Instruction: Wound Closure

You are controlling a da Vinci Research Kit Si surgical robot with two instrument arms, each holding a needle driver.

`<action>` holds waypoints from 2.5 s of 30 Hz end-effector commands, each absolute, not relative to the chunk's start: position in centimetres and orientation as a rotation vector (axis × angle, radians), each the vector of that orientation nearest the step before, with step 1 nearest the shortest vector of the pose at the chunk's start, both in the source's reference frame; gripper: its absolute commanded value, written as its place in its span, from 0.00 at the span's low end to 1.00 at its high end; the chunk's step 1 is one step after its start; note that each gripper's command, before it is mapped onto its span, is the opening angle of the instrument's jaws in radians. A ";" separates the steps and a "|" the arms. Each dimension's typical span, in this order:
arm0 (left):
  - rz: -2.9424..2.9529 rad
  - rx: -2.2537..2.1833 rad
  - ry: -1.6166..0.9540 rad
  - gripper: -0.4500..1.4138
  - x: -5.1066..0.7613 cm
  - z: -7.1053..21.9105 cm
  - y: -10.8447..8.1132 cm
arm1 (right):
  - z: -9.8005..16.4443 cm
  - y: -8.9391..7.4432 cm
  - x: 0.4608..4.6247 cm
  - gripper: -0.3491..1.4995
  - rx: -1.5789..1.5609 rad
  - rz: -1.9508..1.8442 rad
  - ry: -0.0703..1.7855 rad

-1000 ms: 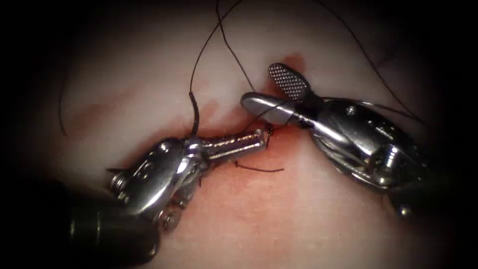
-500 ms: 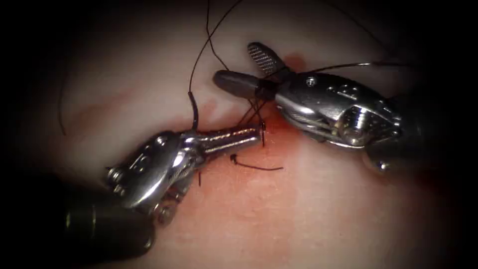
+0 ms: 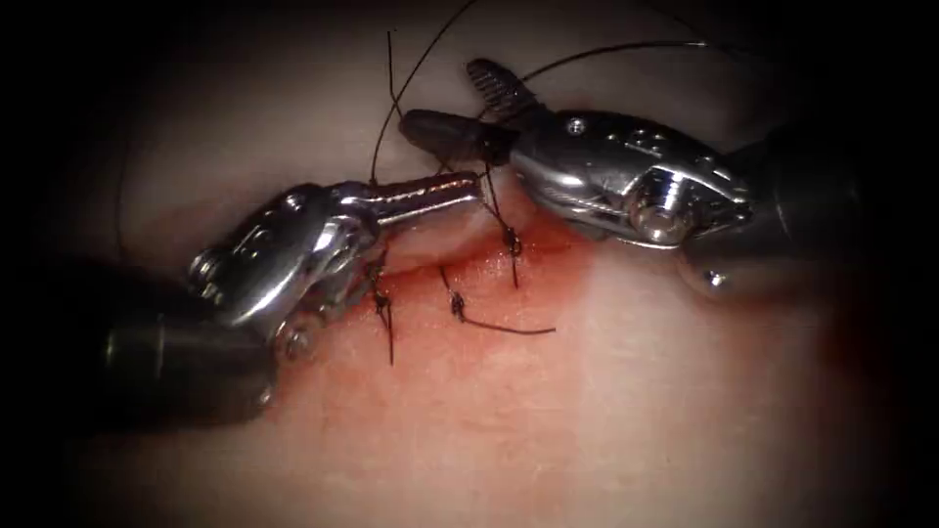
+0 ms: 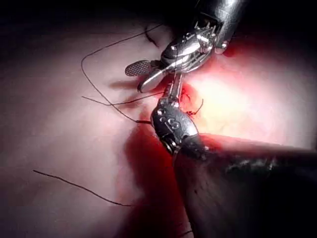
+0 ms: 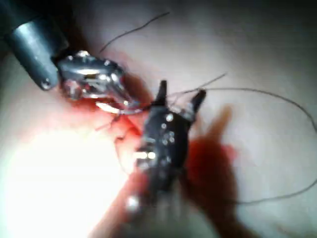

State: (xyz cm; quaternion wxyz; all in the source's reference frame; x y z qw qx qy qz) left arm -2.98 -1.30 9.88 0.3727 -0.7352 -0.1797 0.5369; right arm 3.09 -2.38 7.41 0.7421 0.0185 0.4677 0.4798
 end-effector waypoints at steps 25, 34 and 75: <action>1.429 -1.855 -0.435 0.00 -2.82 10.2 -1.4 | 7.8 -2.6 3.60 0.45 0.215 1.023 0.945; 1.429 -1.855 -0.435 0.00 -2.81 10.2 -1.4 | 8.0 -2.6 3.65 0.37 0.222 1.034 0.910; 1.412 -1.822 -0.422 0.00 -2.63 10.1 -1.0 | 6.7 -3.2 2.30 0.00 0.273 0.920 0.957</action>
